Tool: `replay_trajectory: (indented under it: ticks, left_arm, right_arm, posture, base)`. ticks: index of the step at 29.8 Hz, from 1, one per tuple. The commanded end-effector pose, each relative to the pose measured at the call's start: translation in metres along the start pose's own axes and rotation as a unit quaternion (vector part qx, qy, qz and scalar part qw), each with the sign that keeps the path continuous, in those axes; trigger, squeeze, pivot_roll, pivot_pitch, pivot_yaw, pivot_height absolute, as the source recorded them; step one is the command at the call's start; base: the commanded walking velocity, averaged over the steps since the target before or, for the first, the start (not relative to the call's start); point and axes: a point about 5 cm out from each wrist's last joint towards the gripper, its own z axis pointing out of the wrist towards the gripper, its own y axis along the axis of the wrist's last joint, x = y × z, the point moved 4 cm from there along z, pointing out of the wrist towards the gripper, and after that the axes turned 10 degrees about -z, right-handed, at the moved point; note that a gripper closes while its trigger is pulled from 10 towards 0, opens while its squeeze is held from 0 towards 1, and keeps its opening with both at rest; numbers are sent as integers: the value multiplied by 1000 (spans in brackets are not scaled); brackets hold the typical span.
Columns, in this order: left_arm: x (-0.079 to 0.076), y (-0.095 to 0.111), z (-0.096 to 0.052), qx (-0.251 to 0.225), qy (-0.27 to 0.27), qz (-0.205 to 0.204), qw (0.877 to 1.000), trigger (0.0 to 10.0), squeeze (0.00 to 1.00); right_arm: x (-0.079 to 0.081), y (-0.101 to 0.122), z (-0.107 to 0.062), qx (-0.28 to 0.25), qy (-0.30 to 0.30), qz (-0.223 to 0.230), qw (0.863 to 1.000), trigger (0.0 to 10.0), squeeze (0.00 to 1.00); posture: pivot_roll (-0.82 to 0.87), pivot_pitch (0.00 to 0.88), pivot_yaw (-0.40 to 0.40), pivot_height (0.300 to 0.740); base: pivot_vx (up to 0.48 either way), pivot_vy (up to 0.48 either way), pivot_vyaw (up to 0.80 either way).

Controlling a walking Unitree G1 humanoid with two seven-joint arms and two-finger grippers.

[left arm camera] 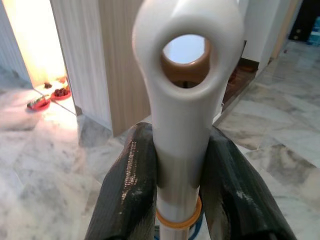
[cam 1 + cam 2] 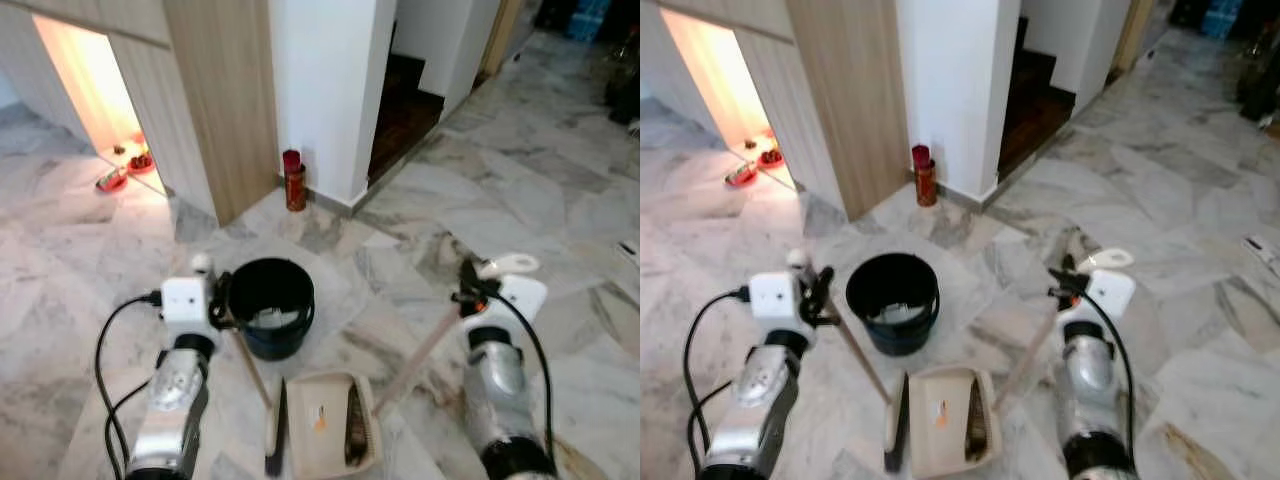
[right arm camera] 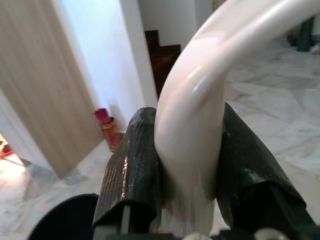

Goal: Sweep floor

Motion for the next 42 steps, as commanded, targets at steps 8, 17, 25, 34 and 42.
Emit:
replay_trajectory:
  ticks: [8, 17, 25, 34, 42]
  left_arm:
    - [-2, 10, 3, -19, 0, 6, 1000, 10000, 0]
    - [0, 11, 4, -21, 4, 6, 1000, 10000, 0]
    - [0, 11, 4, -21, 4, 7, 1000, 10000, 0]
    - [-1, 13, 5, -25, 1, 10, 1000, 10000, 0]
    - [-1, 12, 6, -24, 1, 9, 1000, 10000, 0]
  right_arm:
    - [-6, 16, 7, -27, -12, 14, 999, 10000, 0]
    - [-5, 17, 7, -28, -12, 14, 999, 10000, 0]
    - [-5, 17, 6, -29, -13, 15, 999, 10000, 0]
    - [-12, 42, 10, -73, -33, 18, 997, 10000, 0]
    - [-13, 72, 5, -125, -26, 6, 992, 10000, 0]
  posture:
    - [81, 0, -11, 740]
    - [80, 0, -12, 740]
    - [81, 0, -11, 740]
    - [79, 0, -8, 740]
    - [72, 0, -9, 740]
  base:
    - [0, 295, 0]
    - [0, 293, 0]
    - [0, 294, 0]
    - [0, 87, 0]
    - [0, 0, 0]
